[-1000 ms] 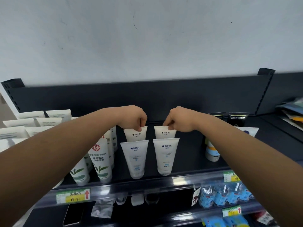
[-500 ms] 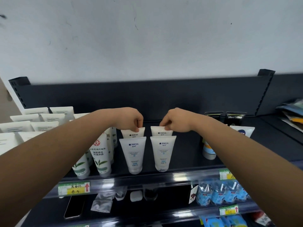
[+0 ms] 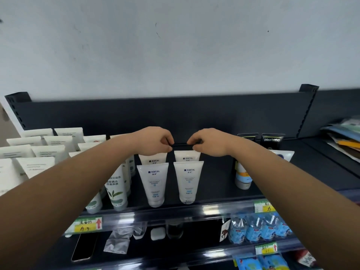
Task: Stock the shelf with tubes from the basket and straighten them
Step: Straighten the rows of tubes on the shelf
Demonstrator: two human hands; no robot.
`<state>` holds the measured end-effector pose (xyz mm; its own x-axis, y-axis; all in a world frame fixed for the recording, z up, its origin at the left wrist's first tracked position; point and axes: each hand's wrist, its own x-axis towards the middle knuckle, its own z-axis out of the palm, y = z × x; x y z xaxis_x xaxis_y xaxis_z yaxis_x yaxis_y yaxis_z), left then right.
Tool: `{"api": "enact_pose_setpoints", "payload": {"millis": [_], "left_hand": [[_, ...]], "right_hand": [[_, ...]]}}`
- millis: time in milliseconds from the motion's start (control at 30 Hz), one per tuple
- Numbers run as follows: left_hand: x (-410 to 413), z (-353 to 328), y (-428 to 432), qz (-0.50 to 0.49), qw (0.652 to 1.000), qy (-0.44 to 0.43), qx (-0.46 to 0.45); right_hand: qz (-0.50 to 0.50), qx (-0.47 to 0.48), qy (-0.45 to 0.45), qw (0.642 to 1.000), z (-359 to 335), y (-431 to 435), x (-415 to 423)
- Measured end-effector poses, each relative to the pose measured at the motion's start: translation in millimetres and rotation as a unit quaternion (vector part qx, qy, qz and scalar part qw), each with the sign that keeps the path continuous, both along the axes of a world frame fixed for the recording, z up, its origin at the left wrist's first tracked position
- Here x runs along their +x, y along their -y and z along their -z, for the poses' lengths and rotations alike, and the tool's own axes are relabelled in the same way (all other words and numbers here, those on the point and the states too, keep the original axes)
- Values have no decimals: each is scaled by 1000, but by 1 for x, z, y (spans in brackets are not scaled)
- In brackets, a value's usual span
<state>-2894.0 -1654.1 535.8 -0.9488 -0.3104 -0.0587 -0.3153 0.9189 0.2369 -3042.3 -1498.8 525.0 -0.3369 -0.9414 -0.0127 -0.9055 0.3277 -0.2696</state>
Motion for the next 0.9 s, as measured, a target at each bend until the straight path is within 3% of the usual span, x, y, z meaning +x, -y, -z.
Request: {"api": "enact_pose_setpoints", "payload": {"millis": [433,567,767,900], "left_hand": [[-60,-15,-59,135,988,-75,-16],[-79,-8,-99,165,983,-81,-29],[-123,7,-150,131,988,-76,-38],[-146,25,-168,77,996,-23,-46]], "right_hand": [[129,-76,-50,988,-24,-101,-60],[172,-62,-67,981,-19,-142,-80],[157,-33,-37,986,5,-176,-109],[111,-4,-36,993,30,-188,-130]]}}
